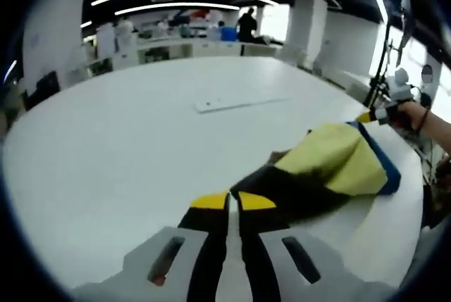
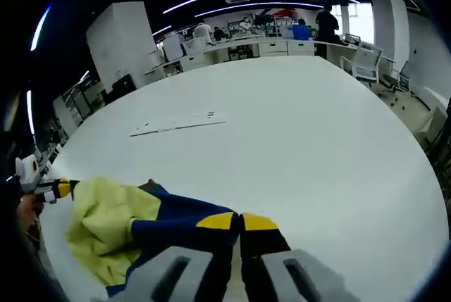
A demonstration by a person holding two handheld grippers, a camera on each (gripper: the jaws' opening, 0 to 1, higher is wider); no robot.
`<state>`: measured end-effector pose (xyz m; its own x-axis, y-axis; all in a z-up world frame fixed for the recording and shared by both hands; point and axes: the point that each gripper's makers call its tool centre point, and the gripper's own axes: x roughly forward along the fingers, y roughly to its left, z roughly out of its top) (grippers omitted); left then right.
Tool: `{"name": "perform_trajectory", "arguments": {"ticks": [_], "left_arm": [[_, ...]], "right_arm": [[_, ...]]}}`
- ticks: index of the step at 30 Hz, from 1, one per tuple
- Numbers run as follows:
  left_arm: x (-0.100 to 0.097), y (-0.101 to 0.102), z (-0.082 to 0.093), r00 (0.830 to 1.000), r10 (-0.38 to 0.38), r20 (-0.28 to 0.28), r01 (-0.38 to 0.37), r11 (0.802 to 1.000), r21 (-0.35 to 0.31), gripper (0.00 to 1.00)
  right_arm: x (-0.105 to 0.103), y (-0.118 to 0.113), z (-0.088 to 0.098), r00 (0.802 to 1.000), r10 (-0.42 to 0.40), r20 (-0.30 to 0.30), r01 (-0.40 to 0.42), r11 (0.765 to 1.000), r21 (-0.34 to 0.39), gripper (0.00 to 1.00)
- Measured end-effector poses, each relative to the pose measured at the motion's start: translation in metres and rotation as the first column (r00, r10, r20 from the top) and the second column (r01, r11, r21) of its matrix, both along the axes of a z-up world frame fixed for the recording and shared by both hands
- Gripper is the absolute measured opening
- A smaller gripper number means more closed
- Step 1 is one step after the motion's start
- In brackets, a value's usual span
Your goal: Fold the garment on the visible template until the final outline fits inside the template.
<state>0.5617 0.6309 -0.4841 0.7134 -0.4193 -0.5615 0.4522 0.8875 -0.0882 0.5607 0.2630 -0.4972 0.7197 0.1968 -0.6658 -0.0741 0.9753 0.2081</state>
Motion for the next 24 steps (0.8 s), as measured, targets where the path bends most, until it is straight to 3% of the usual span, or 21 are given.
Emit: {"name": "perform_trajectory", "arguments": {"ticks": [4, 11, 17, 24], "left_arm": [[-0.007, -0.002, 0.01, 0.999, 0.03, 0.019, -0.029, 0.999, -0.041, 0.24], [-0.024, -0.008, 0.025, 0.997, 0.058, 0.045, -0.057, 0.998, -0.027, 0.46], [-0.031, -0.023, 0.03, 0.996, 0.058, 0.075, -0.055, 0.998, -0.036, 0.59], [-0.042, -0.037, 0.023, 0.992, 0.118, 0.041, -0.116, 0.991, -0.061, 0.64]], "right_arm": [[-0.006, 0.006, 0.011, 1.0, -0.003, 0.017, 0.003, 1.0, -0.001, 0.29], [-0.027, 0.022, 0.02, 1.0, 0.009, 0.019, -0.009, 1.0, 0.019, 0.54], [-0.052, 0.038, 0.022, 1.0, 0.023, 0.007, -0.023, 0.998, 0.054, 0.58], [-0.079, 0.061, 0.021, 0.999, 0.044, -0.01, -0.043, 0.995, 0.092, 0.58]]}}
